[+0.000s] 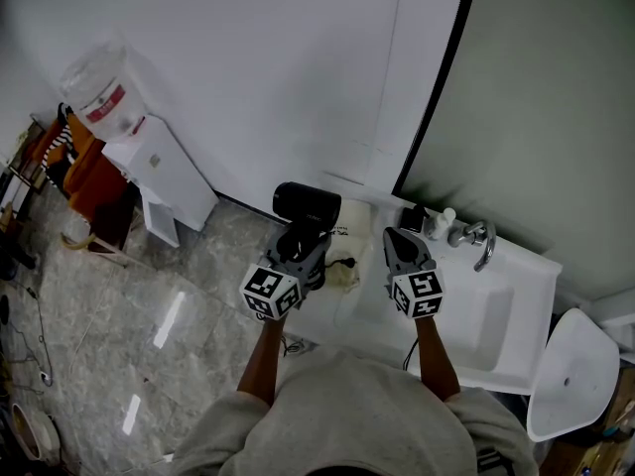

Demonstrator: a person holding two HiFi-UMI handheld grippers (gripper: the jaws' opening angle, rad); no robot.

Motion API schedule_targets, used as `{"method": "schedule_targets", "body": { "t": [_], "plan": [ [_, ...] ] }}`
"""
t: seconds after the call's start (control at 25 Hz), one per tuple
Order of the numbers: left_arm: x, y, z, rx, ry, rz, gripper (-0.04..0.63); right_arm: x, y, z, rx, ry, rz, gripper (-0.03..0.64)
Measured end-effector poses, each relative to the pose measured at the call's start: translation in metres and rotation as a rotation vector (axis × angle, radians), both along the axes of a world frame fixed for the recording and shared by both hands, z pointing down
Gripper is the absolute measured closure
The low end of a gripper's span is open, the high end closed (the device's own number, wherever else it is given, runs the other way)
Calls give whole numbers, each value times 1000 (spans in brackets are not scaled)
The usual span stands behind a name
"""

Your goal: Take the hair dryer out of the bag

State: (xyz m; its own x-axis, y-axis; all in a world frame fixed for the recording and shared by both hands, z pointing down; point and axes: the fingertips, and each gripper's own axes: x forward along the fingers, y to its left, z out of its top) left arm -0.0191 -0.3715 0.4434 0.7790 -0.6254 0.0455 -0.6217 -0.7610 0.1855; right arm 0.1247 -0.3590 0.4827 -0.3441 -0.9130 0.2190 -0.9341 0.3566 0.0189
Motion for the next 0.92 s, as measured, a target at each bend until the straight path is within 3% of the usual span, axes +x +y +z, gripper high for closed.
{"method": "schedule_targets", "body": {
  "t": [0.92],
  "plan": [
    [2, 3, 8, -14, -7, -1, 368, -3, 2, 7, -17, 22, -18, 618]
  ]
}}
